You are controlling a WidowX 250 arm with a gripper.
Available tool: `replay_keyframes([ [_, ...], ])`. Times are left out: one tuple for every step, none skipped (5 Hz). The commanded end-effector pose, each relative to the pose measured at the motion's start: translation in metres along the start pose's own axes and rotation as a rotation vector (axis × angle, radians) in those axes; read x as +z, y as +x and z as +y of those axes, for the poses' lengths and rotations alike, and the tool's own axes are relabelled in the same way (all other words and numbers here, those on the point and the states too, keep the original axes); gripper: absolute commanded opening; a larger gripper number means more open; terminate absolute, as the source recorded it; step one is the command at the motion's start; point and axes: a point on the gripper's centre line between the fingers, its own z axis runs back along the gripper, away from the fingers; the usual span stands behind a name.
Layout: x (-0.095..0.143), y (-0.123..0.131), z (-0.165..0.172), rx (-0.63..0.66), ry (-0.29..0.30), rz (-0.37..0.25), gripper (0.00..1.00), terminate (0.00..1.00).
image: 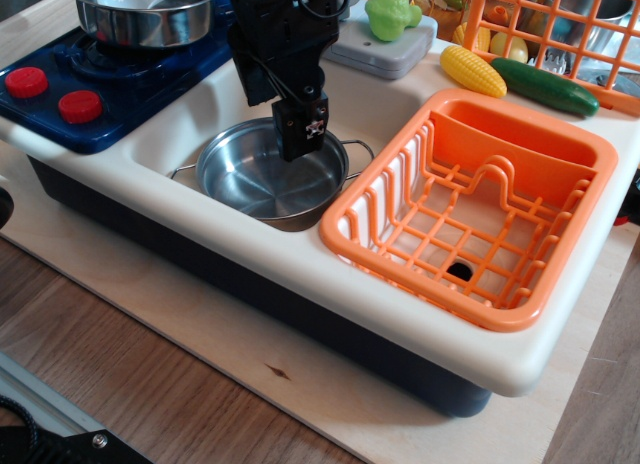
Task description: Put pan from sink into drying rack
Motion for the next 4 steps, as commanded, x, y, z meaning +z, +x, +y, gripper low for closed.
replay_keyframes([
  [0.003, 0.010, 0.021, -0.180, 0.025, -0.059, 1.00, 0.00],
  [-0.009, 0.012, 0.031, -0.222, -0.022, -0.082, 1.00, 0.00],
  [-0.021, 0.011, 0.030, -0.225, -0.050, -0.103, 1.00, 0.00],
  [-0.034, 0.008, 0.027, -0.212, -0.069, -0.116, 1.00, 0.00],
])
